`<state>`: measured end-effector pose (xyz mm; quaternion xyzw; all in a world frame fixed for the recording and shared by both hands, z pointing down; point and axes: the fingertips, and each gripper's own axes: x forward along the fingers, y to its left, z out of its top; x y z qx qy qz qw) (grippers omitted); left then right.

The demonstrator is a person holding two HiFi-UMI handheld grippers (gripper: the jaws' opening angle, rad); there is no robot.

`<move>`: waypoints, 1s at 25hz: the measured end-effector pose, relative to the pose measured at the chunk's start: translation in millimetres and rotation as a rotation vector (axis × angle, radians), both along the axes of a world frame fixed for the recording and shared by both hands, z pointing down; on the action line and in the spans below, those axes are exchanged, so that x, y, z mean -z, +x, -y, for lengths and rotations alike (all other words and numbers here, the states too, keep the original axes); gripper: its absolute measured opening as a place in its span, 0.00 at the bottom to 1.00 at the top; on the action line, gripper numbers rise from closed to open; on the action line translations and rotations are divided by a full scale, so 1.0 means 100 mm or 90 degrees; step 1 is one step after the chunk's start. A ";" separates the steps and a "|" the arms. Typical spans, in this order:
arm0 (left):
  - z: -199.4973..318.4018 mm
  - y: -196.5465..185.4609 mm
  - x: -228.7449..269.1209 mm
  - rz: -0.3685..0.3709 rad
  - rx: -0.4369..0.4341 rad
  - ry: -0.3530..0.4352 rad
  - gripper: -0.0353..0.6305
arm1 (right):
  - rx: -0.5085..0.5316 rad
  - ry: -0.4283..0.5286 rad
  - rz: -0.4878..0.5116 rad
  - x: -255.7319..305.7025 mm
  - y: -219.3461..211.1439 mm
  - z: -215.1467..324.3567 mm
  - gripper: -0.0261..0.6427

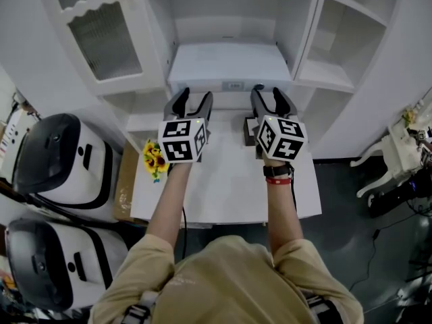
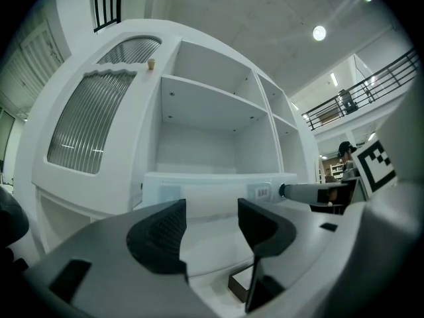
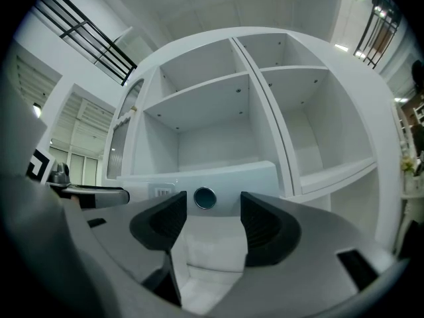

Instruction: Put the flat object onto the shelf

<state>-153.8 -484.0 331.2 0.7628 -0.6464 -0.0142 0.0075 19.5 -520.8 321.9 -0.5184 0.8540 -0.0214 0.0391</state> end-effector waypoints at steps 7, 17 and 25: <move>0.13 -0.01 0.00 -0.006 0.002 0.004 0.44 | 0.002 0.001 -0.001 0.00 -0.01 0.14 0.44; 0.30 -0.06 0.02 -0.014 0.006 -0.002 0.44 | 0.013 -0.004 0.000 0.01 -0.07 0.32 0.44; 0.46 -0.09 0.02 -0.020 0.004 -0.011 0.44 | 0.022 -0.010 -0.003 0.00 -0.10 0.48 0.44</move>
